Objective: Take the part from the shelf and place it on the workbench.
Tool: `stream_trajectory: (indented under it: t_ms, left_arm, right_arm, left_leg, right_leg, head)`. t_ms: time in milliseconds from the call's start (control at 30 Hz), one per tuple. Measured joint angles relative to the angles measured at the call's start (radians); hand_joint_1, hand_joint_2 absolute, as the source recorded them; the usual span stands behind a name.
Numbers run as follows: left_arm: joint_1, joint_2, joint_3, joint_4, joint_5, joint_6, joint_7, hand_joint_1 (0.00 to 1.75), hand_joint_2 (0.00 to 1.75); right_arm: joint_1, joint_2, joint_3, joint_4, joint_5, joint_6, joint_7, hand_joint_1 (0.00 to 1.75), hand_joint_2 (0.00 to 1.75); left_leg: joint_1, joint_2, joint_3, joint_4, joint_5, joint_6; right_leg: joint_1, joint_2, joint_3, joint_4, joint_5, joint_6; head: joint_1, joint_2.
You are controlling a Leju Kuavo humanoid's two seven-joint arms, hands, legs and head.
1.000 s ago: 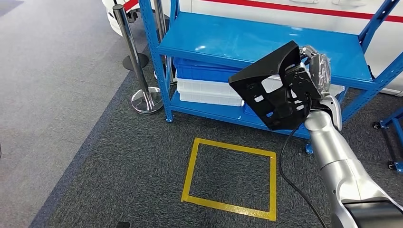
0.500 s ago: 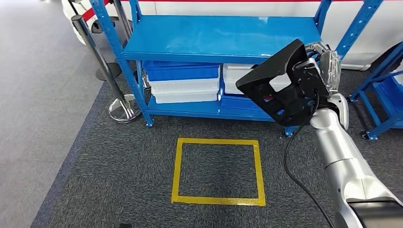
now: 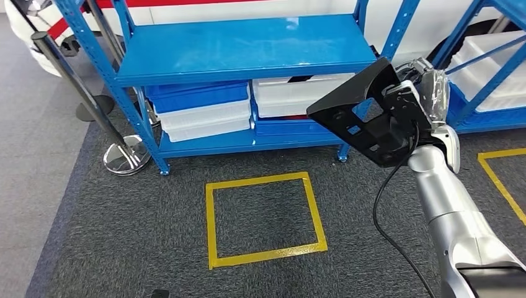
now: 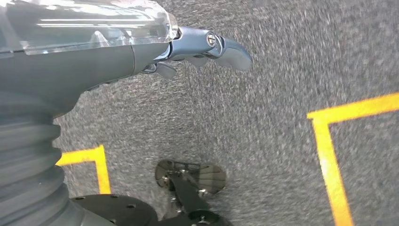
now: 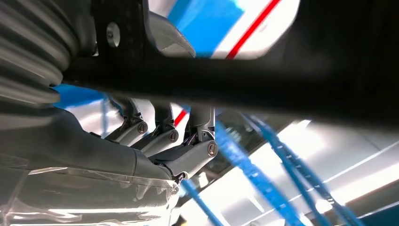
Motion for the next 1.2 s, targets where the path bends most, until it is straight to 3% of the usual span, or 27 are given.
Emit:
stream_trajectory:
  t_ms: [33,67,133,200,233,300,333,400,467,500,533,567,600,667,733,767,833,900,967,1033,1067,1100,1133,1200]
  left_arm:
    - [0.001,0.000,0.000,0.000,0.000,0.001,0.002,0.00,1.75]
    - [0.001,0.000,0.000,0.000,0.000,0.002,0.003,0.00,1.75]
    - [-0.001,0.000,0.000,0.000,0.000,0.006,0.006,0.00,1.75]
    - [-0.002,0.002,0.000,0.000,0.000,0.011,0.007,0.00,1.75]
    - [-0.003,0.003,0.000,0.000,0.001,0.012,0.008,0.00,1.75]
    - [-0.003,0.004,0.000,0.000,0.003,0.012,0.008,0.00,1.75]
    - [-0.004,0.004,0.000,0.000,0.003,0.011,0.008,0.00,1.75]
    - [-0.004,0.004,0.000,0.000,0.004,0.010,0.007,0.00,1.75]
    - [-0.001,0.004,0.000,0.000,0.004,0.010,0.007,0.00,1.75]
    - [0.001,0.004,0.000,0.000,0.004,0.010,0.007,0.00,1.75]
    - [0.003,0.004,0.000,0.000,0.004,0.010,0.006,0.00,1.75]
    - [0.003,0.004,0.000,0.000,0.003,0.010,0.005,0.00,1.75]
    - [0.002,0.004,0.000,0.000,0.003,0.009,0.004,0.00,1.75]
    - [0.001,0.005,0.000,0.000,0.002,0.008,0.003,0.00,1.75]
    - [0.001,0.006,-0.001,0.001,0.000,0.008,0.005,0.00,1.75]
    - [-0.001,0.006,-0.001,0.001,0.000,0.008,0.007,0.00,1.75]
    - [-0.005,0.003,-0.002,0.001,-0.001,0.007,0.008,0.00,1.75]
    - [-0.009,-0.001,-0.003,0.001,-0.006,0.007,0.009,0.00,1.75]
    - [-0.009,-0.002,-0.003,0.001,-0.011,0.006,0.011,0.00,1.75]
    - [-0.007,-0.003,-0.003,0.001,-0.013,0.006,0.013,0.00,1.75]
    - [-0.007,-0.003,-0.003,0.001,-0.013,0.005,0.013,0.00,1.75]
    - [-0.008,-0.004,-0.003,0.001,-0.013,0.004,0.014,0.00,1.75]
    - [-0.009,-0.004,-0.003,0.001,-0.013,0.003,0.016,0.00,1.75]
    - [-0.012,-0.005,-0.003,0.001,-0.013,0.001,0.019,0.00,1.75]
  right_arm:
    - [0.005,0.000,0.000,0.000,0.000,0.000,-0.001,1.75,1.75]
    - [0.009,-0.001,0.000,0.000,0.000,0.000,-0.002,1.75,1.75]
    - [0.009,-0.002,0.000,0.000,0.000,0.000,-0.005,1.75,1.75]
    - [0.005,-0.001,0.000,-0.001,0.000,0.000,-0.008,1.75,1.75]
    - [0.004,0.000,0.000,-0.001,0.000,0.000,-0.009,1.75,1.75]
    - [0.002,0.000,0.000,-0.002,0.000,-0.001,-0.006,1.75,1.75]
    - [-0.001,0.000,0.000,-0.003,0.001,0.000,-0.004,1.75,1.75]
    - [-0.010,0.004,0.000,-0.004,0.003,0.001,-0.001,1.75,1.75]
    - [-0.017,0.009,0.000,-0.004,0.005,0.002,0.000,1.75,1.75]
    - [-0.017,0.010,0.000,-0.004,0.006,0.002,0.001,1.75,1.75]
    - [-0.017,0.012,0.000,-0.004,0.008,0.001,0.003,1.75,1.75]
    - [-0.016,0.012,0.000,-0.003,0.009,0.001,0.005,1.75,1.75]
    - [-0.017,0.012,0.000,-0.003,0.012,0.000,0.007,1.75,1.75]
    - [-0.018,0.011,0.000,-0.007,0.021,-0.004,0.014,1.75,1.75]
    - [-0.016,0.010,0.000,-0.013,0.031,-0.007,0.025,1.75,1.75]
    - [-0.014,0.008,0.000,-0.016,0.036,-0.008,0.031,1.75,1.75]
    - [-0.007,0.000,-0.001,-0.024,0.044,-0.008,0.040,1.75,1.75]
    - [-0.006,-0.009,-0.002,-0.030,0.050,-0.008,0.047,1.75,1.75]
    - [-0.007,-0.012,-0.003,-0.033,0.054,-0.008,0.049,1.75,1.75]
    - [0.000,-0.012,-0.003,-0.033,0.055,-0.007,0.051,1.75,1.75]
    - [0.004,-0.013,-0.003,-0.033,0.057,-0.007,0.051,1.75,1.75]
    - [0.005,-0.014,-0.003,-0.033,0.059,-0.006,0.052,1.75,1.75]
    - [0.004,-0.015,-0.004,-0.033,0.060,-0.006,0.052,1.75,1.75]
    - [-0.004,-0.019,-0.007,-0.034,0.062,-0.006,0.055,1.75,1.75]
  left_leg:
    - [0.000,0.015,-0.003,0.003,-0.001,-0.001]
    - [0.001,0.029,-0.006,0.008,-0.002,-0.003]
    - [0.001,0.056,-0.012,0.020,-0.009,-0.010]
    - [-0.005,0.077,-0.016,0.033,-0.018,-0.021]
    - [-0.008,0.087,-0.016,0.036,-0.020,-0.026]
    - [-0.011,0.105,-0.014,0.037,-0.023,-0.037]
    - [-0.009,0.098,-0.015,0.042,-0.031,-0.043]
    - [-0.003,0.048,-0.037,0.098,-0.075,-0.051]
    - [0.001,-0.001,-0.089,0.224,-0.144,-0.054]
    - [0.001,-0.009,-0.116,0.286,-0.169,-0.054]
    - [0.000,-0.012,-0.131,0.321,-0.175,-0.053]
    - [0.000,-0.013,-0.130,0.319,-0.161,-0.049]
    - [0.000,-0.019,-0.111,0.278,-0.131,-0.044]
    - [-0.001,-0.063,-0.049,0.145,-0.063,-0.026]
    - [-0.002,-0.106,-0.011,0.060,-0.038,-0.014]
    - [-0.004,-0.110,-0.006,0.049,-0.040,-0.012]
    - [-0.006,-0.085,0.000,0.032,-0.031,-0.011]
    - [-0.003,-0.056,0.006,0.011,-0.016,-0.003]
    - [-0.003,-0.027,0.007,0.003,-0.010,0.003]
    - [-0.005,0.003,0.003,0.005,-0.010,0.003]
    - [-0.005,0.019,0.001,0.007,-0.011,0.001]
    - [-0.004,0.033,-0.001,0.010,-0.013,-0.001]
    - [-0.004,0.047,-0.002,0.015,-0.017,-0.004]
    - [-0.007,0.070,-0.005,0.027,-0.026,-0.014]
  right_leg:
    - [-0.004,-0.008,-0.005,0.020,-0.002,0.003]
    - [-0.007,-0.016,0.009,0.003,0.012,0.005]
    - [-0.008,-0.053,0.076,-0.109,0.056,0.007]
    - [-0.003,-0.095,0.124,-0.195,0.077,-0.004]
    - [0.000,-0.102,0.127,-0.205,0.075,-0.012]
    - [0.002,-0.078,0.122,-0.204,0.081,-0.028]
    - [0.000,-0.066,0.120,-0.206,0.084,-0.034]
    - [-0.005,-0.043,0.117,-0.211,0.092,-0.047]
    - [-0.003,-0.019,0.112,-0.211,0.096,-0.055]
    - [0.000,-0.005,0.110,-0.211,0.098,-0.057]
    - [0.002,0.010,0.108,-0.211,0.100,-0.058]
    - [0.005,0.026,0.107,-0.210,0.103,-0.059]
    - [0.007,0.042,0.106,-0.210,0.105,-0.058]
    - [0.009,0.072,0.105,-0.210,0.110,-0.054]
    - [0.004,0.096,0.098,-0.210,0.117,-0.044]
    - [0.000,0.109,0.093,-0.211,0.122,-0.037]
    - [-0.005,0.124,0.086,-0.215,0.131,-0.021]
    - [0.000,0.078,0.068,-0.184,0.107,-0.012]
    - [0.001,0.013,0.021,-0.081,0.045,-0.007]
    - [-0.006,-0.008,-0.024,0.027,0.001,0.002]
    - [-0.009,-0.012,-0.026,0.042,0.001,0.006]
    - [-0.012,-0.018,-0.007,0.017,0.018,0.009]
    - [-0.014,-0.029,0.031,-0.044,0.046,0.012]
    - [-0.009,-0.064,0.102,-0.165,0.079,0.005]
  head:
    - [0.000,0.000]
    - [0.000,0.000]
    - [0.000,0.000]
    - [0.000,0.000]
    - [0.000,0.000]
    - [0.000,0.000]
    - [0.000,0.000]
    - [-0.001,0.000]
    - [-0.001,0.000]
    - [-0.001,0.000]
    - [-0.001,0.000]
    - [-0.001,0.000]
    - [-0.001,0.000]
    - [-0.001,0.000]
    - [-0.001,0.000]
    - [-0.001,0.000]
    - [-0.001,0.000]
    - [-0.001,0.000]
    - [0.000,0.000]
    - [0.000,0.000]
    - [0.000,0.000]
    - [0.000,0.000]
    - [0.000,0.000]
    - [0.000,0.000]
